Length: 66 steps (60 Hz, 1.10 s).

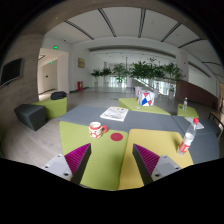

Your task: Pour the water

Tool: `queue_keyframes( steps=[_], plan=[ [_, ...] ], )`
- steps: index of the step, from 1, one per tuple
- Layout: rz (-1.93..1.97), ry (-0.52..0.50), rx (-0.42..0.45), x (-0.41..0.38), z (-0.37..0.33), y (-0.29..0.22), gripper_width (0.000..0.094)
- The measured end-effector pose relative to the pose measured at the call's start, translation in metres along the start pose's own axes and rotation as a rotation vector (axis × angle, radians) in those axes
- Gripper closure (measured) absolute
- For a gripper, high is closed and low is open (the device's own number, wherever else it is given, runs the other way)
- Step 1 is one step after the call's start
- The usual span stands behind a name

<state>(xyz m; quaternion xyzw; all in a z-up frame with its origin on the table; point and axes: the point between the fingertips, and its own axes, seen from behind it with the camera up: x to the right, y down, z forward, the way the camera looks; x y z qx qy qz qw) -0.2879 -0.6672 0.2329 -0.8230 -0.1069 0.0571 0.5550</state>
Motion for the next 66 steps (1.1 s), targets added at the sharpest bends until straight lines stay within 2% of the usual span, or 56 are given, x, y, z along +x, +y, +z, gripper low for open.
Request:
queue_keyframes(
  steps=[1,7,28,40,57,61,66],
  plan=[
    [0.002,0.007,-0.002,-0.019,-0.015,0.008,0.0076],
    [0.012,0.044,-0.024,-0.004,-0.015,0.025,0.0081],
    [0.032,0.256,-0.082,0.191,0.001,0.100,0.0083],
    [0.044,0.394,-0.019,0.303,0.012,0.097,0.0083],
    [0.100,0.457,0.091,0.394,0.082,0.072,0.0100],
    [0.097,0.452,0.110,0.403,0.099,0.066,0.0128],
    [0.097,0.459,0.116,0.419,0.125,0.068,0.0231]
  ],
)
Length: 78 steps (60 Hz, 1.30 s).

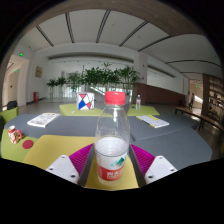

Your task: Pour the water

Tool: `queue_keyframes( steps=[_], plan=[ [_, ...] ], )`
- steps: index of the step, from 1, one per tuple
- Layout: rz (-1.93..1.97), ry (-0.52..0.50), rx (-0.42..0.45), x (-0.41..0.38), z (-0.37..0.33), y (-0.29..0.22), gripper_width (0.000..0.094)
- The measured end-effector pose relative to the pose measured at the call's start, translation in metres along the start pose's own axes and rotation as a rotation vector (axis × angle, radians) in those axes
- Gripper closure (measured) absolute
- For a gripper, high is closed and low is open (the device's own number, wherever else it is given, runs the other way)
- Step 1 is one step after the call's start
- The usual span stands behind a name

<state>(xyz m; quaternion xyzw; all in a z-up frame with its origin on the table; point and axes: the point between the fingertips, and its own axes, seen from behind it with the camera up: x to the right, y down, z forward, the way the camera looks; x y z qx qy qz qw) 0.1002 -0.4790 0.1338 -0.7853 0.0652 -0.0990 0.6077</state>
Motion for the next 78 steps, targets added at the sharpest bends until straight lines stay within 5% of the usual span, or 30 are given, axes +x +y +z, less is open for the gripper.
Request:
queue_keyframes(
  steps=[2,5,19,34,47,63,78],
  plan=[
    [0.005,-0.004,0.008,-0.002,0.003,0.000,0.0252],
    [0.009,-0.008,0.013,-0.004,0.008,0.002,0.0405],
    [-0.033,0.014,0.044,-0.002,0.017,-0.006,0.0607],
    [-0.128,0.127,0.076,0.013,0.005,-0.052,0.0611],
    [-0.441,0.302,0.213,-0.016,-0.012,-0.174,0.0610],
    [-1.111,0.378,0.472,-0.216,-0.005,-0.294,0.0610],
    [-1.776,0.236,0.739,-0.443,0.021,-0.257,0.0610]
  ],
)
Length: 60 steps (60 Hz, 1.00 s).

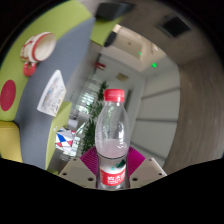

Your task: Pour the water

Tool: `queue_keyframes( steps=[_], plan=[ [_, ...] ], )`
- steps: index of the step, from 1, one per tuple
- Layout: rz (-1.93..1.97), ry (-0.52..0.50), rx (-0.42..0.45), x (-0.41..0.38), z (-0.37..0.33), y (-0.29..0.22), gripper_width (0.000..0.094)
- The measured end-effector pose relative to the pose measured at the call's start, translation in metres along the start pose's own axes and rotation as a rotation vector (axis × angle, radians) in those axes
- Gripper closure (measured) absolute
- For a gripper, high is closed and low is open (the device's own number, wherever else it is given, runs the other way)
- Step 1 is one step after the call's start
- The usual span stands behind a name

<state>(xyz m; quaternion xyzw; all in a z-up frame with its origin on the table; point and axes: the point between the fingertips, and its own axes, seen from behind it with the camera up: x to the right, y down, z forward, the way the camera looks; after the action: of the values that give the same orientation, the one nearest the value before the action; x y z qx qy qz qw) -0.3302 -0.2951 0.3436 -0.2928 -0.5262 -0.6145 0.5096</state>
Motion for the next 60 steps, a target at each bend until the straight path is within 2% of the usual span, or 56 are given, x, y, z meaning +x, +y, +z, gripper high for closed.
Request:
queue_keyframes(
  steps=[9,12,16,27,35,40,50,56,59,60],
  plan=[
    [-0.254,-0.056,0.179,-0.050,0.012,-0.097,0.0613],
    [-0.332,-0.064,0.227,-0.074,0.012,-0.116,0.0611],
    [-0.402,-0.092,0.266,-0.090,0.011,-0.143,0.0614],
    [-0.456,-0.118,0.298,-0.109,0.012,-0.157,0.0610],
    [-0.319,-0.097,0.266,-0.083,0.012,-0.144,0.0612],
    [-0.088,-0.087,0.245,-0.049,0.014,-0.132,0.0614],
    [0.602,-0.101,0.117,0.029,-0.002,-0.096,0.0611],
    [1.087,-0.138,0.031,0.040,-0.005,-0.063,0.0608],
    [1.292,-0.158,-0.005,0.039,-0.020,-0.080,0.0609],
    [1.360,-0.177,-0.015,0.037,-0.018,-0.062,0.0609]
  ],
)
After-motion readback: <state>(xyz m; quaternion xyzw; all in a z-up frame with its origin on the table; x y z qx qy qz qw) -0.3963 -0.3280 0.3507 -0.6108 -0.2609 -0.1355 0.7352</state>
